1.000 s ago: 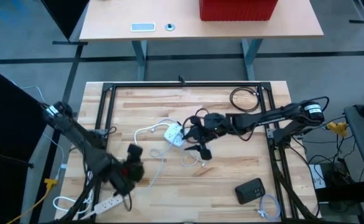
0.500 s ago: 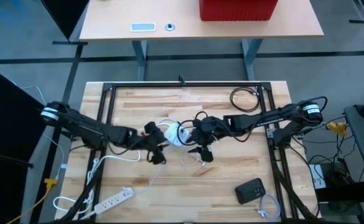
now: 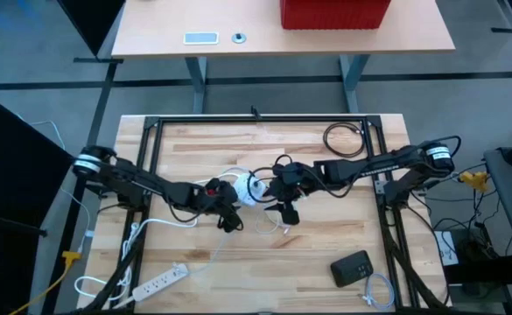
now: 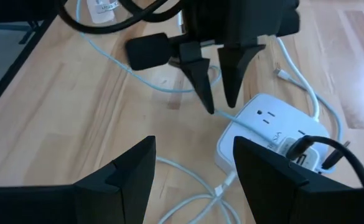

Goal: Insert USB
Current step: Adjust the top white outlet extension

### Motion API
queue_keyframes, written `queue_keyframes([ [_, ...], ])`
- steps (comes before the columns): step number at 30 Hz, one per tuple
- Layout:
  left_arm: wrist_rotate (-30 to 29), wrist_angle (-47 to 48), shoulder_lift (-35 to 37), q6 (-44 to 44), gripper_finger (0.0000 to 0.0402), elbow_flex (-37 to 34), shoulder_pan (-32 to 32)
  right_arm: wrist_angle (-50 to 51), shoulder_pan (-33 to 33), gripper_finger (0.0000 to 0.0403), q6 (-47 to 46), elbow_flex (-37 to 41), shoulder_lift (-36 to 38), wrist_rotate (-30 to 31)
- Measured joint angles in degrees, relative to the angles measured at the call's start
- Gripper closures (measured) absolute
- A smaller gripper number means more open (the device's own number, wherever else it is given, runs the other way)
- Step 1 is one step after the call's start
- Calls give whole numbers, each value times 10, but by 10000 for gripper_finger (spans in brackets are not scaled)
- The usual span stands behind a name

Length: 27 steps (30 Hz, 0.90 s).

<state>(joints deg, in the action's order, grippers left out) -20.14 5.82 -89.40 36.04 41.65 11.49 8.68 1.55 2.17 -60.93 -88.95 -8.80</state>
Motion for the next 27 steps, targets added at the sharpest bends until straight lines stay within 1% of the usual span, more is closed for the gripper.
queue_keyframes([
  [6, 1, -49, -23, 23, 280, 0, 0, -3, -2, 203, 7, 0, 0, 0],
  [9, 2, -58, -34, 22, 291, 0, 0, -3, -2, 203, 6, 0, 0, 0],
  [11, 2, -51, -39, 22, 315, 0, 0, -2, -2, 203, 2, 0, 0, 0],
  [14, 2, -43, -39, 15, 377, 0, 0, 1, -2, 203, 1, 0, 0, 0],
  [15, -2, -43, -37, 12, 388, 0, 0, 1, -2, 203, 1, 0, 0, 0],
  [18, -37, -44, -20, -1, 398, -1, 6, 1, -2, 204, -1, 0, 0, -1],
  [20, -72, -45, 2, -10, 400, -1, 19, 5, -2, 204, -1, 0, 0, -1],
  [27, -215, -16, 97, -41, 401, -1, 98, 18, -2, 204, -1, 0, 0, -1],
])
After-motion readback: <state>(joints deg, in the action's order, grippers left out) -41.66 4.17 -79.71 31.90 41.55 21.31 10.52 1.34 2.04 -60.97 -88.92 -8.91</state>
